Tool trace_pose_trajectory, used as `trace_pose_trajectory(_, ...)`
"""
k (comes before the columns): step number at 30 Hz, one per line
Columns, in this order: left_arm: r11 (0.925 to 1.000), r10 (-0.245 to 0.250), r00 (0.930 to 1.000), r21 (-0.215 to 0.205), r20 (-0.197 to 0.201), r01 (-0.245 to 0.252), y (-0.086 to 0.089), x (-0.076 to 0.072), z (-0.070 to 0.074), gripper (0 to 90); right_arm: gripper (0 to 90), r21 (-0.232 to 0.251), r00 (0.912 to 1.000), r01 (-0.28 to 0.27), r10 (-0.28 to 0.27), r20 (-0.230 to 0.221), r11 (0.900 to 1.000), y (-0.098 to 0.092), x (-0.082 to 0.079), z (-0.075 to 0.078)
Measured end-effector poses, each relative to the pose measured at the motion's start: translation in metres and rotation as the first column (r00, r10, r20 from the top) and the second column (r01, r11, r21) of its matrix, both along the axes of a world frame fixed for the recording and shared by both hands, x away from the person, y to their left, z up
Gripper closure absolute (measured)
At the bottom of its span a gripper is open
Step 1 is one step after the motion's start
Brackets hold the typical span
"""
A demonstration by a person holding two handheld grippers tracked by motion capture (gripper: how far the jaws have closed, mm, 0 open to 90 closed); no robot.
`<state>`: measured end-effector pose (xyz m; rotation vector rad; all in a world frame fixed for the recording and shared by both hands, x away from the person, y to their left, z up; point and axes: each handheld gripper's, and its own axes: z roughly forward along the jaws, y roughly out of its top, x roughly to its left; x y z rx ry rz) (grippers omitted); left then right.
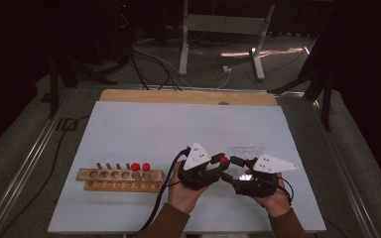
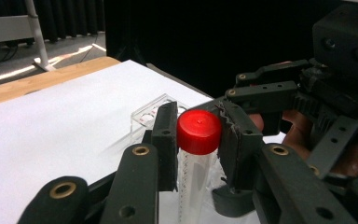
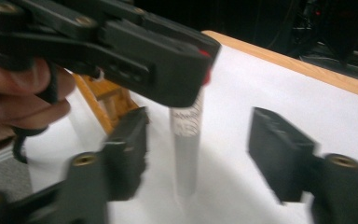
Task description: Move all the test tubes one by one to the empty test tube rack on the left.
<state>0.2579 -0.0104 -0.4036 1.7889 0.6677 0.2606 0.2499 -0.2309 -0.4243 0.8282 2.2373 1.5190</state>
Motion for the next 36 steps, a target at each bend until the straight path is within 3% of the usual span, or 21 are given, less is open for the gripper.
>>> trace_pose_trajectory(4, 1.0000, 0.001, 1.0000, -0.007, 0.000, -0.001, 0.004, 0.000, 0.001, 70.9, 12.8, 0.010, 0.9997, 0.023, -0.023, 0.003, 1.000, -0.002, 0.000, 0.002)
trace_pose_trajectory(10, 0.9999, -0.001, 1.0000, -0.015, -0.002, 0.001, 0.013, -0.003, 0.003, 70.9, 2.9, 0.038, 0.9996, 0.027, -0.027, 0.003, 0.999, -0.007, 0.000, 0.003)
trace_pose_trajectory(20, 0.9997, 0.024, 0.9997, -0.006, -0.003, -0.024, 0.041, -0.008, 0.004, 70.8, 0.0, 0.064, 0.9981, 0.060, -0.061, 0.011, 0.996, -0.025, 0.000, 0.006)
trace_pose_trajectory(27, 0.9997, 0.015, 0.9998, 0.021, 0.012, -0.016, 0.059, -0.014, 0.006, 70.8, 0.0, 0.066, 0.9973, 0.072, -0.073, 0.011, 0.995, -0.028, 0.000, 0.007)
trace_pose_trajectory(36, 0.9996, 0.025, 0.9995, 0.017, -0.018, -0.025, 0.087, -0.022, 0.004, 70.7, 0.0, 0.073, 0.9956, 0.090, -0.092, 0.018, 0.993, -0.036, 0.000, 0.009)
